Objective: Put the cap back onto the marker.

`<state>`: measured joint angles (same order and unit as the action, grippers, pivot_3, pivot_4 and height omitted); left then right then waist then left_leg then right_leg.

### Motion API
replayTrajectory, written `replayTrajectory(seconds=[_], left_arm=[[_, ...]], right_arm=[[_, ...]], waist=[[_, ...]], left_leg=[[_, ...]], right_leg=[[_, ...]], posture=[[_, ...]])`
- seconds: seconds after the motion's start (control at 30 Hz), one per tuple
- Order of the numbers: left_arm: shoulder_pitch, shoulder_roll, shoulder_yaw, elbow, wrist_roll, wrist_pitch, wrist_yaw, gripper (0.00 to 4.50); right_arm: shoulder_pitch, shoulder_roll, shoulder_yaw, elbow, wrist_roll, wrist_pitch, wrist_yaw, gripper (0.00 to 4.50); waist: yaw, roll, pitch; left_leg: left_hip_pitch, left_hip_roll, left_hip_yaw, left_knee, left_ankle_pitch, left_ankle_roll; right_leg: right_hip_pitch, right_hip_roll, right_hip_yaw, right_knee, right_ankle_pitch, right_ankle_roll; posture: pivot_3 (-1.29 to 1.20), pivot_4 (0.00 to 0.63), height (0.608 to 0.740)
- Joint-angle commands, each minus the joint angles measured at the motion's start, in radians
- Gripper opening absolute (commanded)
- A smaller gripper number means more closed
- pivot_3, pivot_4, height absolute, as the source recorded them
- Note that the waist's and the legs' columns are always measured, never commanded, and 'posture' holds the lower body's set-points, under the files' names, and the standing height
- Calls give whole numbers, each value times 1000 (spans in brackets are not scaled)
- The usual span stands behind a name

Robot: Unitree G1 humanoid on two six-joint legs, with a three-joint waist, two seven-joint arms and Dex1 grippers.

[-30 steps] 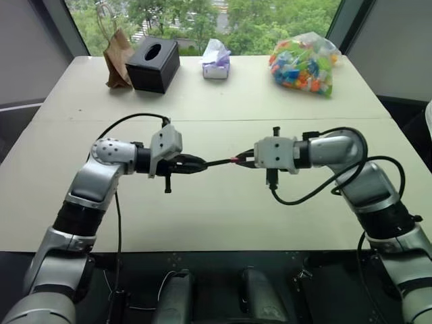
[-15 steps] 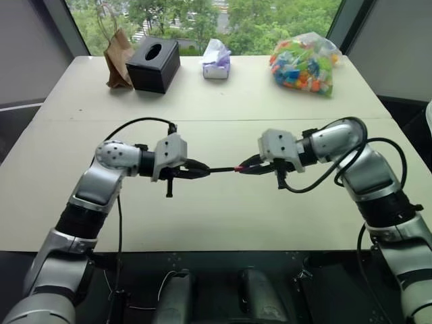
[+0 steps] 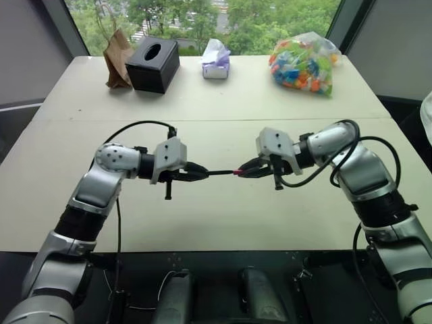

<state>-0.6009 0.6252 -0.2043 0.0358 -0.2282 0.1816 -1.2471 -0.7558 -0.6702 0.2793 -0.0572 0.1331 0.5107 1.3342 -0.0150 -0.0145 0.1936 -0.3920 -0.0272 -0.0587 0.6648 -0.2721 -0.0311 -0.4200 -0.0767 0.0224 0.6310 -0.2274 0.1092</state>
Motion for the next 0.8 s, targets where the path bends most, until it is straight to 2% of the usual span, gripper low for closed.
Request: replayTrajectory(seconds=[0.03, 0.3, 0.8], left_arm=[[-10, 2, 18, -23, 4, -18, 19, 0], [-3, 13, 10, -27, 19, -42, 9, 0], [-9, 5, 3, 8, 62, -130, 8, 0]], right_arm=[[-27, 33, 30, -53, 30, 10, 3, 26], [-37, 54, 59, -46, 21, 26, -2, 26], [-44, 111, 42, -29, 132, 226, 30, 26]], waist=[[0, 0, 0], [0, 0, 0], [0, 0, 0]], left_leg=[[0, 0, 0, 0, 0, 0], [0, 0, 0, 0, 0, 0], [0, 0, 0, 0, 0, 0]], right_leg=[[0, 0, 0, 0, 0, 0], [0, 0, 0, 0, 0, 0], [0, 0, 0, 0, 0, 0]], posture=[[0, 150, 740], [0, 150, 740], [0, 150, 740]])
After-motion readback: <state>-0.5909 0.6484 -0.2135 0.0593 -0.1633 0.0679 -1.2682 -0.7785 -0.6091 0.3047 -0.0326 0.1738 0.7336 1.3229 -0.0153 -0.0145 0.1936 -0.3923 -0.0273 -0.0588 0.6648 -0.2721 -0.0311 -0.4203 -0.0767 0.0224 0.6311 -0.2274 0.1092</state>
